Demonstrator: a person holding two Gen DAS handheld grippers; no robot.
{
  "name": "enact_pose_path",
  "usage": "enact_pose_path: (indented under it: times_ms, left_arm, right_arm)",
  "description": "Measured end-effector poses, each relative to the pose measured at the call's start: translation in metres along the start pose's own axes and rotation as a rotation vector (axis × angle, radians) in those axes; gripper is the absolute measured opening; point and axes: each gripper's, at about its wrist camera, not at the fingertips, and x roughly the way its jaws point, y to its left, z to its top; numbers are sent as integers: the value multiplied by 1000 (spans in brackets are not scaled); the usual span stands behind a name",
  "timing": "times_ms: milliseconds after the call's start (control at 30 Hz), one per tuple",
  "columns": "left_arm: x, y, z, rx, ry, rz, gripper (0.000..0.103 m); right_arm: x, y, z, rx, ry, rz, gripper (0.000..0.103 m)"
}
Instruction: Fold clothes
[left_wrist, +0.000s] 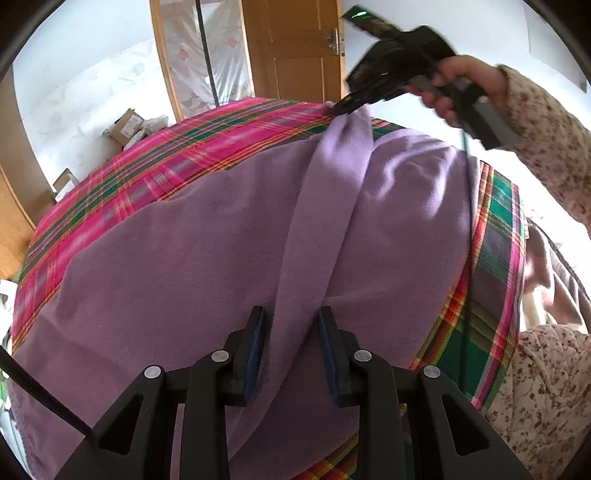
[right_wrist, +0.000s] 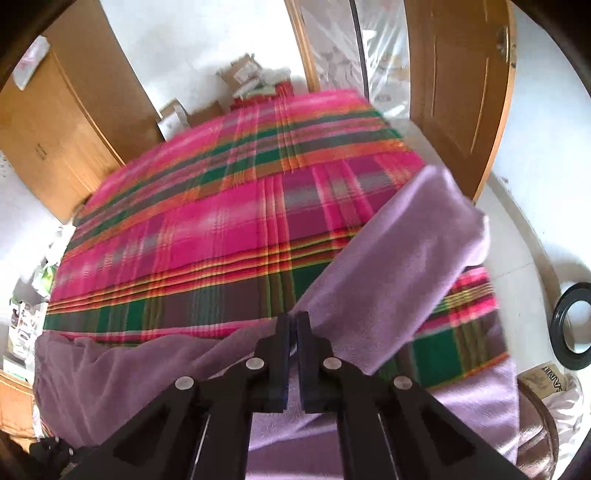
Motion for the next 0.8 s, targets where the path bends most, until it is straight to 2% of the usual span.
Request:
enact_pose_path:
  times_ms: [200, 300, 400, 500, 633, 700, 800]
  left_arm:
    - [-4, 3, 1, -42, -26, 11, 30]
    - [-1, -2, 1, -9, -9, 63, 30]
    - [-2, -4, 0, -8, -9, 72, 30]
    - [3, -3, 0, -30, 9, 43, 30]
    - [4, -4, 0, -27, 10, 56, 30]
    - [4, -6, 0, -20, 9, 66, 30]
    - [2, -5, 1, -38, 0, 75, 30]
  right_arm:
    - [-25, -16, -23, 7, -76, -8, 4]
    - [-32, -26, -39, 27, -91, -9, 4]
    - [-31, -37, -49, 61, -90, 1, 4]
    - [-26, -48, -56, 102, -83, 22, 4]
    - [-21, -58, -59, 163, -88, 66, 7]
    - [-21, -57, -58, 165, -102, 69, 25]
    - [-23, -54, -51, 157, -126, 67, 31]
